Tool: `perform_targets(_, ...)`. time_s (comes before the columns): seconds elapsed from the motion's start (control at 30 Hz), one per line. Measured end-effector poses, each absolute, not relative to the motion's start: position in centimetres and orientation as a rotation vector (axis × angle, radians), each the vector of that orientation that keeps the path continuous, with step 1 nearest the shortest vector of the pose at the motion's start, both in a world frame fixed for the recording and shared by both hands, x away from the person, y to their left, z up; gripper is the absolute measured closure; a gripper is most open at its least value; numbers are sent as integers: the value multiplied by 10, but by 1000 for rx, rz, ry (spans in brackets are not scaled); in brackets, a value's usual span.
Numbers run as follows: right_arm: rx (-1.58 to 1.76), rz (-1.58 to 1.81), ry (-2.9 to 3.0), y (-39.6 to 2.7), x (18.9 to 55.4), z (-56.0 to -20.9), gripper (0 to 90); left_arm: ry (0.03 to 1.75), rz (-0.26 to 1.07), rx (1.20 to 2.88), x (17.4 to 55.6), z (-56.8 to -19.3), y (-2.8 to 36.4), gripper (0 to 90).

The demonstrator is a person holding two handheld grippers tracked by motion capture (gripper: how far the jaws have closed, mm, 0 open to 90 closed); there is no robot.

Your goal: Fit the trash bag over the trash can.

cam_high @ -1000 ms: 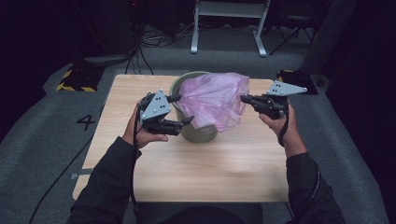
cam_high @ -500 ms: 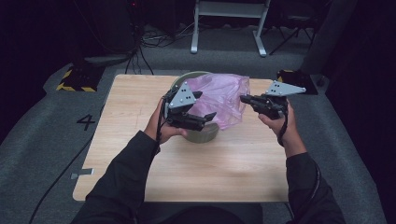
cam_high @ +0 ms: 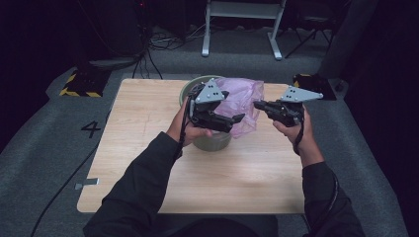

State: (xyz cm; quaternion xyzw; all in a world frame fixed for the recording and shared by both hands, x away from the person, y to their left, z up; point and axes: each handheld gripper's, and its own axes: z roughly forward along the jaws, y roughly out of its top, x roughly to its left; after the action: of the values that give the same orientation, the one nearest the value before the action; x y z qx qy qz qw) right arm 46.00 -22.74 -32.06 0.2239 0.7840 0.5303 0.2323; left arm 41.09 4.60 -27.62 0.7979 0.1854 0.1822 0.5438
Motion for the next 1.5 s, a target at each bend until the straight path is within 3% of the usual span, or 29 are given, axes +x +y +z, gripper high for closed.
perform_targets(0.1, 613, 1444, 2159, -227, 460, -321, 895, 432, 416, 1902, 411, -283, 37, 185)
perform_targets(0.27, 608, 1449, 2159, -227, 459, -322, 893, 503, 517, 1933, 414, -289, 25, 199)
perform_targets(0.3, 607, 1451, 2159, -226, 459, -322, 893, 526, 551, 1934, 415, -291, 24, 244)
perform_targets(0.37, 604, 1452, 2160, -226, 459, -323, 892, 527, 564, 1954, 418, -293, 25, 429)
perform_targets(0.53, 594, 1447, 2167, -226, 457, -324, 893, 501, 585, 1945, 421, -294, 42, 728)
perform_targets(0.6, 590, 1441, 2168, -225, 456, -324, 894, 500, 582, 1943, 422, -293, 50, 762)
perform_targets(0.87, 582, 1426, 2190, -228, 451, -330, 900, 476, 525, 1948, 419, -294, 92, 803)
perform_targets(1.5, 612, 1367, 2224, -236, 450, -346, 900, 633, 510, 1830, 414, -329, 174, 817)
